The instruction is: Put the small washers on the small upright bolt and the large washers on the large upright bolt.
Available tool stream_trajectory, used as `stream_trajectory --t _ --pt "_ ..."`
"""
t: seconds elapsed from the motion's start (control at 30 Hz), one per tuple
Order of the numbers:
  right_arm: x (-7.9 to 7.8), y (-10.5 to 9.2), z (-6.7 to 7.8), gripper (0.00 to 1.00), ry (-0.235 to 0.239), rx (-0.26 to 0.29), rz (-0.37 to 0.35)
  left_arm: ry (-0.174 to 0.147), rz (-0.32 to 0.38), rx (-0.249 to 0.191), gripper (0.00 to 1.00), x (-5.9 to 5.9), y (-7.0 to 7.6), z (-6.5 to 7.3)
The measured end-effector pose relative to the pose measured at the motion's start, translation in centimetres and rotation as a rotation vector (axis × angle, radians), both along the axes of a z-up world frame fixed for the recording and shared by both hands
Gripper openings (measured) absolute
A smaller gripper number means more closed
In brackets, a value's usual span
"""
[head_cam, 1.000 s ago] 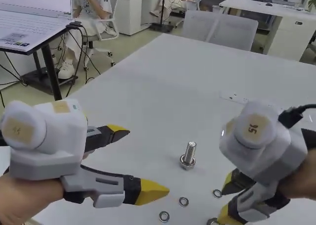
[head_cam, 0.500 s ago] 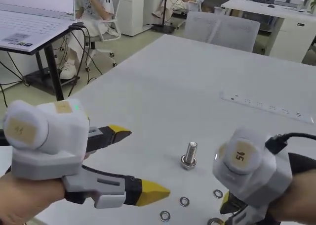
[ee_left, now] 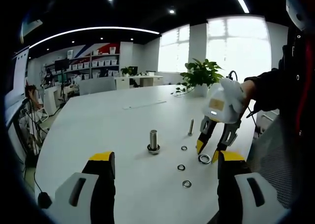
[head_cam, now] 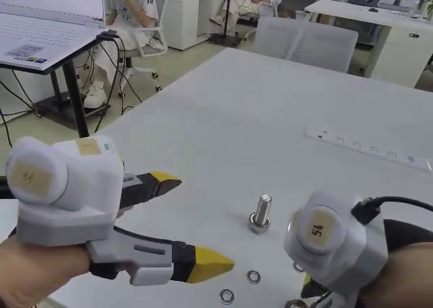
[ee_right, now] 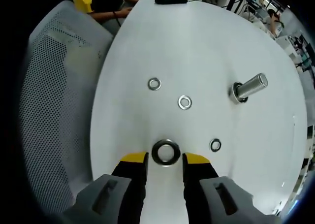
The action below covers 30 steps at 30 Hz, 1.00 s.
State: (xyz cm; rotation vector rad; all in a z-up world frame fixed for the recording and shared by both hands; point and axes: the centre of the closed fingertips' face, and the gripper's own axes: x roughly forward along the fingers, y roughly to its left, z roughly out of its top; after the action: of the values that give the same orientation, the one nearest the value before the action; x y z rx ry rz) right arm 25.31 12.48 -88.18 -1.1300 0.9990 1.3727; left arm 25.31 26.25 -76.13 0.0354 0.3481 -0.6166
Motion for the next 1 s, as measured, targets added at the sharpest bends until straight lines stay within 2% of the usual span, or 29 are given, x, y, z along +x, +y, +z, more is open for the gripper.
stream_trajectory --t 0.43,0.63,1.0 --pt "0.31 0.14 -0.05 0.25 0.017 0.013 -0.027 -0.005 -0.004 0.001 0.86 -0.12 -0.11 0.26" --pt "0.35 0.18 -0.04 0.26 0.002 0.005 -0.012 -0.006 -0.007 0.003 0.86 -0.25 -0.18 0.28" --pt "0.27 0.21 -0.10 0.25 0.007 -0.009 -0.040 -0.011 -0.006 0.001 0.85 -0.34 -0.10 0.35"
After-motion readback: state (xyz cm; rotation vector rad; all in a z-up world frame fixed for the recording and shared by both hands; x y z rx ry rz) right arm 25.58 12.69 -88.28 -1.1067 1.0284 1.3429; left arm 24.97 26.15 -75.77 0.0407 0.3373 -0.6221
